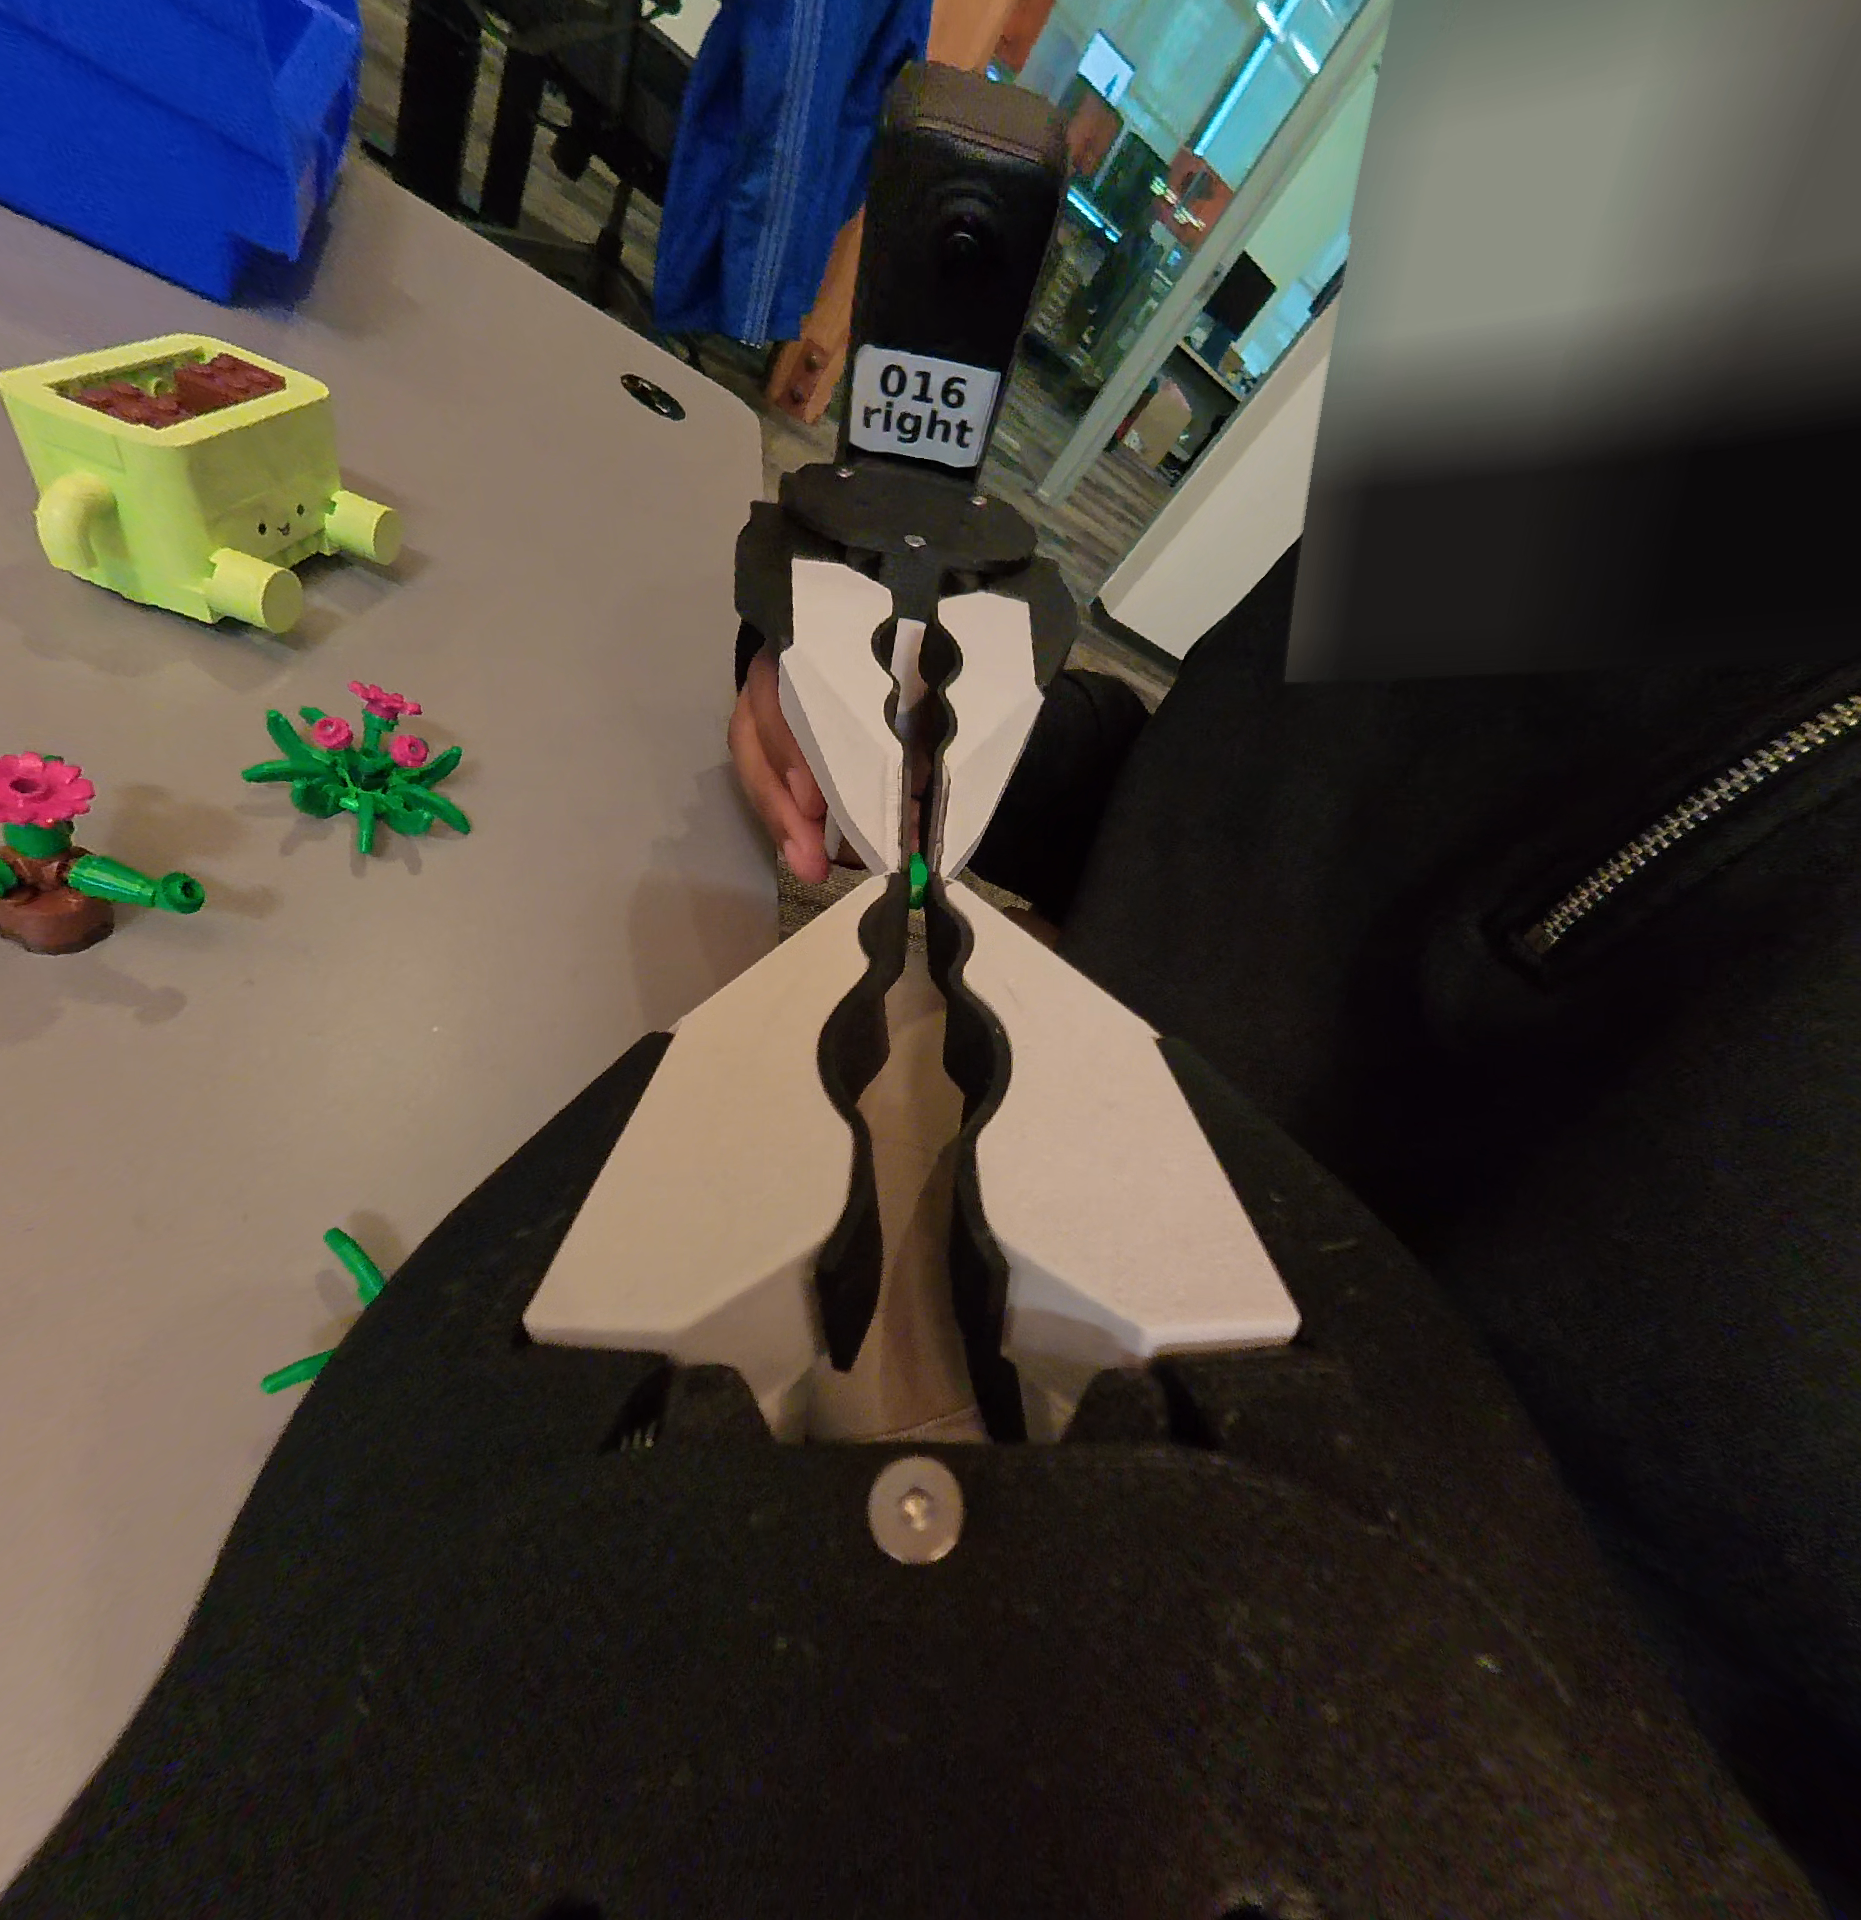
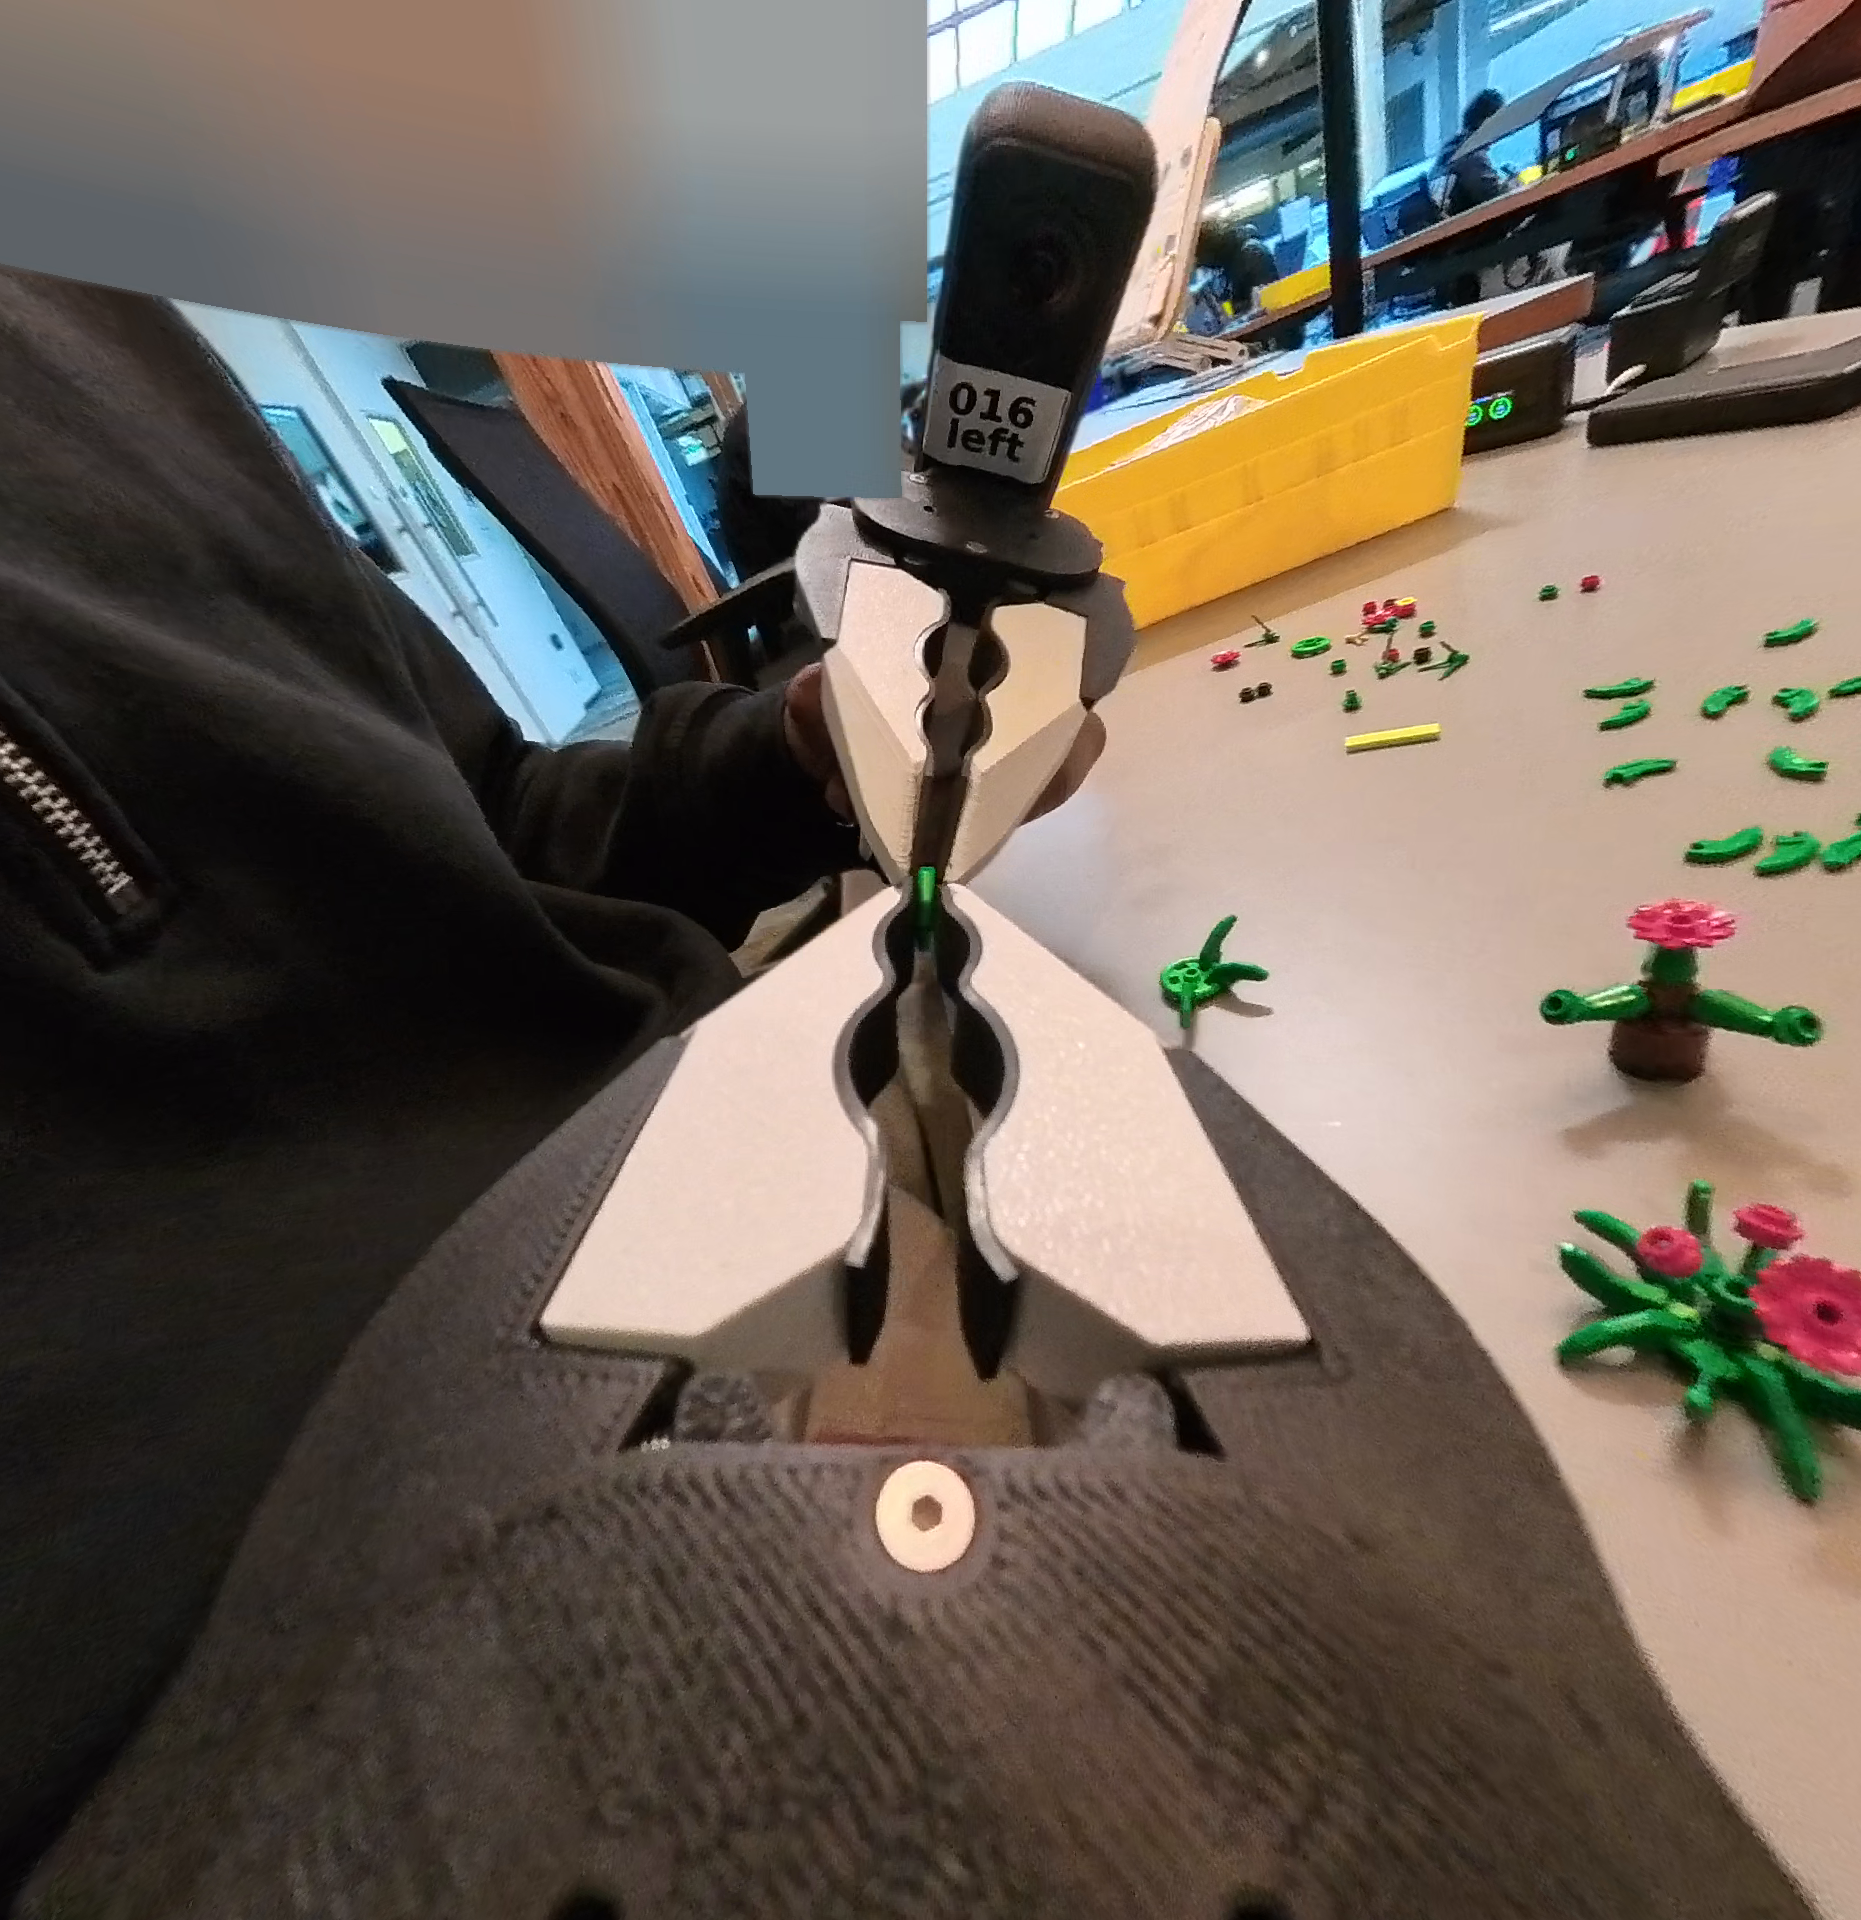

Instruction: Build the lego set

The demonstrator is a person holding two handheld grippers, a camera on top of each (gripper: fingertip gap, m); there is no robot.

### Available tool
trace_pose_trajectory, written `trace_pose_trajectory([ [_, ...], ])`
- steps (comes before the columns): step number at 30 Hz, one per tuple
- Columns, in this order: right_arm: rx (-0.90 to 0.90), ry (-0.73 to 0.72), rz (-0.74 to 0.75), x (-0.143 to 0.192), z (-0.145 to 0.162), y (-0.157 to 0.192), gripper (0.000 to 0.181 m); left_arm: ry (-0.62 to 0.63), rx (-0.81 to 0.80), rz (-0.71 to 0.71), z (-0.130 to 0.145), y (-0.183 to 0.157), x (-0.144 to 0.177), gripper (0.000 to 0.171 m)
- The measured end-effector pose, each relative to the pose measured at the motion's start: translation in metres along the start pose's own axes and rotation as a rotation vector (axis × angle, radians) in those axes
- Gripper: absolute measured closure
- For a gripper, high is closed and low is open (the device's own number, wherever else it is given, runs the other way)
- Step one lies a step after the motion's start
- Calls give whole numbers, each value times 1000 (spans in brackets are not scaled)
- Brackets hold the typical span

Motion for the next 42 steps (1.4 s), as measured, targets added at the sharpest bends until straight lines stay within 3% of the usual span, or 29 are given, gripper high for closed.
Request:
trace_pose_trajectory([
  [5,-60,-26,1,-2,-2,-6,181,-12,15,-42,-1,3,5,170],
  [10,-295,10,77,-2,-1,-28,181,28,26,-270,11,16,28,139],
  [13,-290,-13,131,1,-3,-29,181,100,26,-416,22,23,37,126],
  [17,-206,134,197,-13,3,-25,181,204,-16,-507,33,30,28,115],
  [23,-97,287,240,-32,11,-18,180,313,-34,-531,38,33,19,115],
  [31,-77,314,287,-35,13,-19,180,356,24,-450,36,8,24,123],
  [42,25,466,368,-51,6,-25,180,238,-60,-634,36,18,25,133],
])
Point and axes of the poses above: each gripper's, where its closed fingertips meet, x back along the fingers, z out of its underside, y = z × x across the jaws, the point moved 10 cm from there along x, back along the fingers, and after that the axes turned 3 degrees about y, right-handed, at the moved point
